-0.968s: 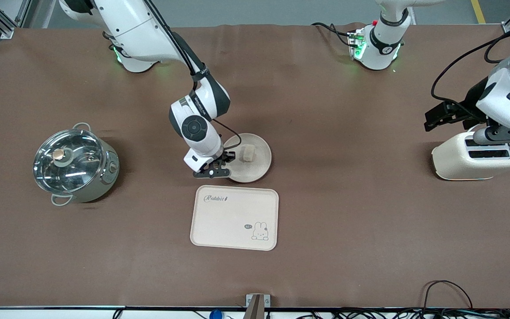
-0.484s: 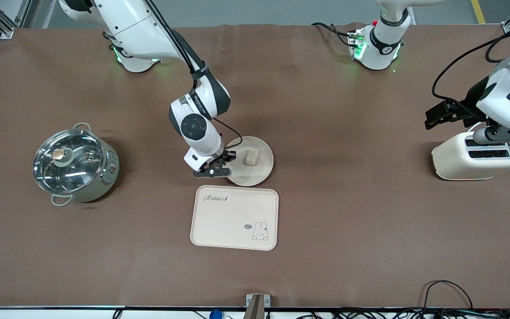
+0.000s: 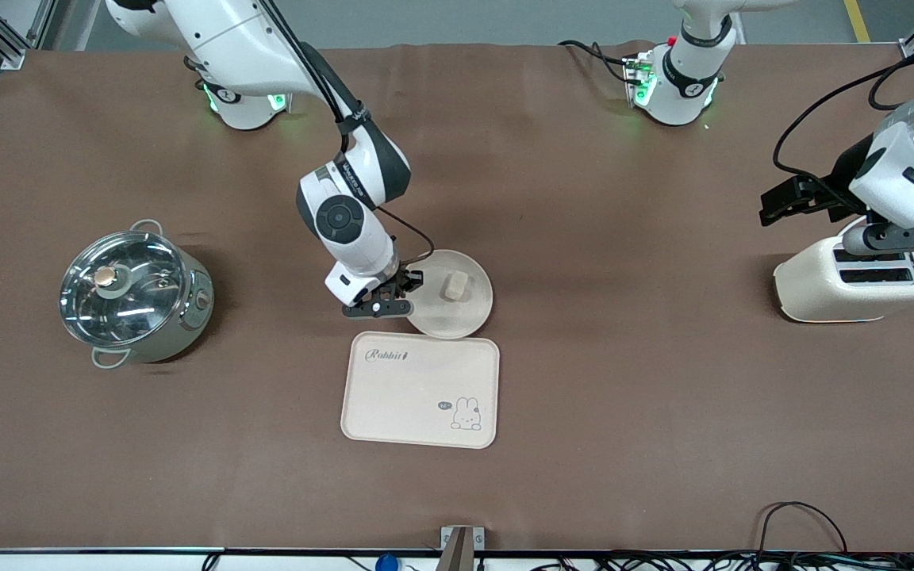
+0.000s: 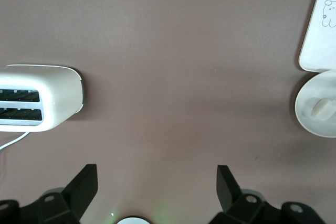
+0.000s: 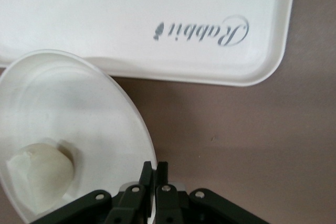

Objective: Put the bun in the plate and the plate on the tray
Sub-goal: 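Carry the plate with the right gripper onto the white tray, then open the right gripper and release the plate on the tray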

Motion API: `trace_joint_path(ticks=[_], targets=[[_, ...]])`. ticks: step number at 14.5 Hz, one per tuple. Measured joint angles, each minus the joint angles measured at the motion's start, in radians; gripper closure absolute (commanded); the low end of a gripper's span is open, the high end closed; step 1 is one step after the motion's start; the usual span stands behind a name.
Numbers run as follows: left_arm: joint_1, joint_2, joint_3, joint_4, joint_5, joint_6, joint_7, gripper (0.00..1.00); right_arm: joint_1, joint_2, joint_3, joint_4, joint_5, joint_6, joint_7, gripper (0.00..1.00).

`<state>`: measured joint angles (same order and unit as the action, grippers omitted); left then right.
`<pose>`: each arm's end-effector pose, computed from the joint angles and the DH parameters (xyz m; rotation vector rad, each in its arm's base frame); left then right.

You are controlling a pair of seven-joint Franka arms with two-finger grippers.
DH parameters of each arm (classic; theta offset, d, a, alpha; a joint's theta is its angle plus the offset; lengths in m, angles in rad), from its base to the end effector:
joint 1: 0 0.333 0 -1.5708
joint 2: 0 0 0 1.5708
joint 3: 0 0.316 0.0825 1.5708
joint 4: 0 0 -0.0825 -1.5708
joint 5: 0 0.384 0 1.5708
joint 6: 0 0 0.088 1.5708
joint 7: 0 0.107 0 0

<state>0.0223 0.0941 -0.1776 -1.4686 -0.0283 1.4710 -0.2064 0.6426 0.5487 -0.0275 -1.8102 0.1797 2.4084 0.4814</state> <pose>0.5660 -0.0868 0.6118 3.1091 0.0771 -0.1506 0.5358 0.3816 0.2432 -3.0221 -0.0112 0.0213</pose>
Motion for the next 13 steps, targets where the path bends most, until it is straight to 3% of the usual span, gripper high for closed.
trace_joint_path(ticks=[4,8,13], targets=[[-0.003,0.000,-0.001,0.000,0.000,-0.002,0.000,0.00,-0.056,-0.004,-0.009,0.142,0.000,-0.112,0.000,1.00],[-0.004,0.000,-0.001,0.000,0.000,-0.003,0.000,0.00,-0.126,0.018,-0.011,0.186,0.000,-0.120,-0.001,1.00],[-0.004,0.000,-0.001,0.000,0.000,-0.003,0.000,0.00,-0.158,0.158,-0.009,0.339,0.000,-0.106,-0.002,1.00]])
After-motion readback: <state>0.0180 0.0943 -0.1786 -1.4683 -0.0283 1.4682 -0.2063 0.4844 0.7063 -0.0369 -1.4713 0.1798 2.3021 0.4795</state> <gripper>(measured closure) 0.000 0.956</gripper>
